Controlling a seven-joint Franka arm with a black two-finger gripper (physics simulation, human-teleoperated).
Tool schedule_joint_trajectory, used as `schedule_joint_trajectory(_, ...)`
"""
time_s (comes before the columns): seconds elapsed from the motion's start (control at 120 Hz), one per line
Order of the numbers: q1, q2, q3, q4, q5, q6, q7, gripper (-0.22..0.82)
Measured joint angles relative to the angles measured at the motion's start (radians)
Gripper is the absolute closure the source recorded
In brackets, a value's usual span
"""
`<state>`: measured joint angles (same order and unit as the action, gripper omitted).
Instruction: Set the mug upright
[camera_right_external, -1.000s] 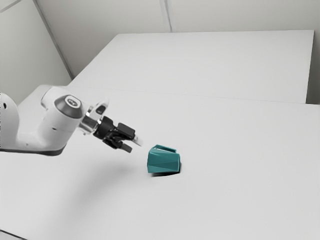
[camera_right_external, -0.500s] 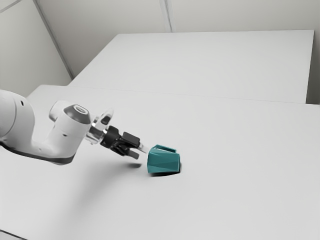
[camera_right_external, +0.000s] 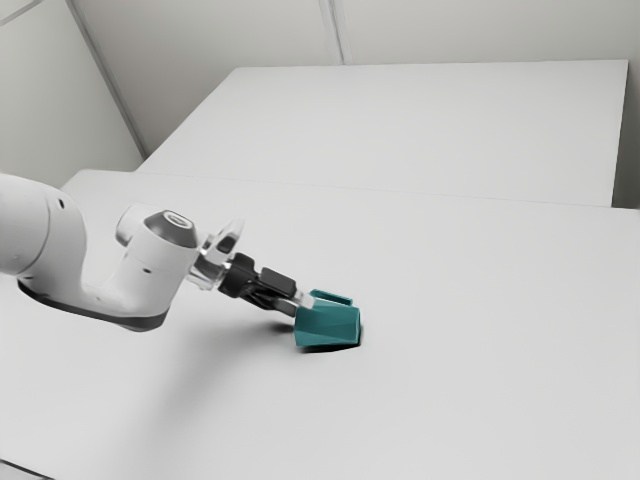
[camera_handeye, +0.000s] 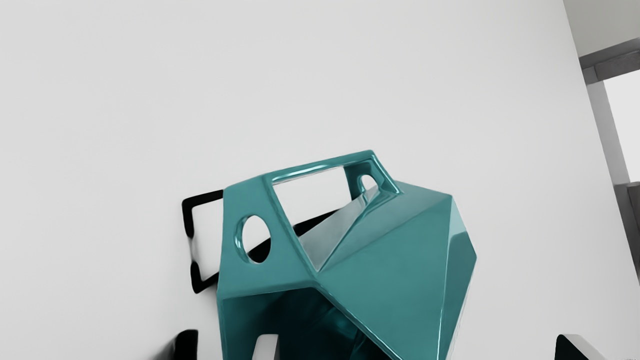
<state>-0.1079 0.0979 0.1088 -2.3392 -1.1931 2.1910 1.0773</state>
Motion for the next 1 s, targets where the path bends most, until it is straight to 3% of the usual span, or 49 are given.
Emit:
schedule_joint_trajectory(0.358,0.0,0.013,-0.029,0.001,-0.028,0.002,0.041,0.01)
schedule_joint_trajectory(1.0,0.0,0.022,-0.036,0.001,-0.052,0.01,0.072,0.38)
